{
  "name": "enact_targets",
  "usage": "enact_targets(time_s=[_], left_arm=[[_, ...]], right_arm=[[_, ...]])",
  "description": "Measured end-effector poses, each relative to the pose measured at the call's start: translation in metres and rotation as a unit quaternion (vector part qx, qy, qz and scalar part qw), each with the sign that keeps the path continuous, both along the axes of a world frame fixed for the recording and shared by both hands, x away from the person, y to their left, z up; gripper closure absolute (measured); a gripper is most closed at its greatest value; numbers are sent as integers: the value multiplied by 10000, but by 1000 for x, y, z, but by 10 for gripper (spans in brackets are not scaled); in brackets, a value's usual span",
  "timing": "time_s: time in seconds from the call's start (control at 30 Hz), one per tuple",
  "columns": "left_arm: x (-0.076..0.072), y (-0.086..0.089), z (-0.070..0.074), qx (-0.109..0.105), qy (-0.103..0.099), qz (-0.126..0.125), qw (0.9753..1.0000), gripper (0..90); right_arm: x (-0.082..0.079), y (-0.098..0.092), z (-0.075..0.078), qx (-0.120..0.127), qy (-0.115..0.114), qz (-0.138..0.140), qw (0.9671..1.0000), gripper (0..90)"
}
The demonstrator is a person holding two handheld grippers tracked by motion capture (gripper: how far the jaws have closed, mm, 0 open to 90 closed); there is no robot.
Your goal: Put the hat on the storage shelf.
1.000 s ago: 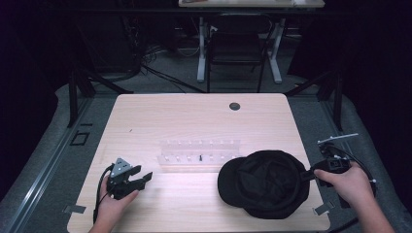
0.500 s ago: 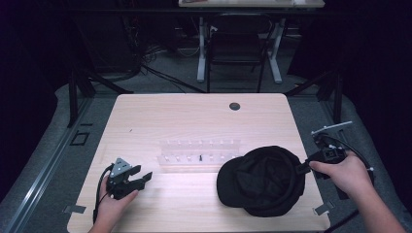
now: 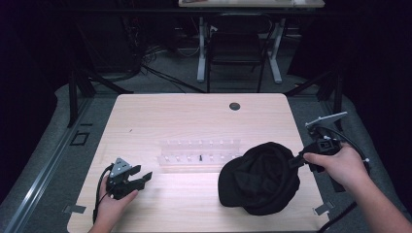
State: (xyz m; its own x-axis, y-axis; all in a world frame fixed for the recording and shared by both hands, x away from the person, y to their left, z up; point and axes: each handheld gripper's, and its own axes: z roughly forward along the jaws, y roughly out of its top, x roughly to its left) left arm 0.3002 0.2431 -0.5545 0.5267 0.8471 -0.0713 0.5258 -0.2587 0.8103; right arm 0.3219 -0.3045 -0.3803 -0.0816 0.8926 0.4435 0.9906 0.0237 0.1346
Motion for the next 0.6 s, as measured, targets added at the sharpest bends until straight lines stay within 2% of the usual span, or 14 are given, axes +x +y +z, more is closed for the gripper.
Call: enact_targets(time_s=[0.1,0.17,0.2,0.27,0.3,0.33,0.37,0.43,0.6], left_arm=[[0,0,0,0,1,2,10000,446],[0,0,0,-1,3,0,10000,447],[0,0,0,-1,8,1,10000,447],[0,0,0,-2,0,2,10000,446],[0,0,0,-4,8,-1,10000,447],[0,0,0,-2,6,3,10000,446],[0,0,0,-1,8,0,10000,446],[0,0,0,-4,6,3,10000,447],[0,0,0,-1,7,-3,10000,447]], right_arm=[[0,4,5,27,-62,-3,10000,882],[1,5,9,44,3,164,9999,882],[0,7,10,92,-35,55,9999,882],[1,8,13,182,-52,53,9998,882],[2,7,15,201,-8,151,9997,882],[1,10,15,287,-106,-22,9995,882],[1,10,17,280,-70,85,9995,882],[1,11,19,320,-100,108,9994,882],[0,16,25,465,-166,64,9988,882]])
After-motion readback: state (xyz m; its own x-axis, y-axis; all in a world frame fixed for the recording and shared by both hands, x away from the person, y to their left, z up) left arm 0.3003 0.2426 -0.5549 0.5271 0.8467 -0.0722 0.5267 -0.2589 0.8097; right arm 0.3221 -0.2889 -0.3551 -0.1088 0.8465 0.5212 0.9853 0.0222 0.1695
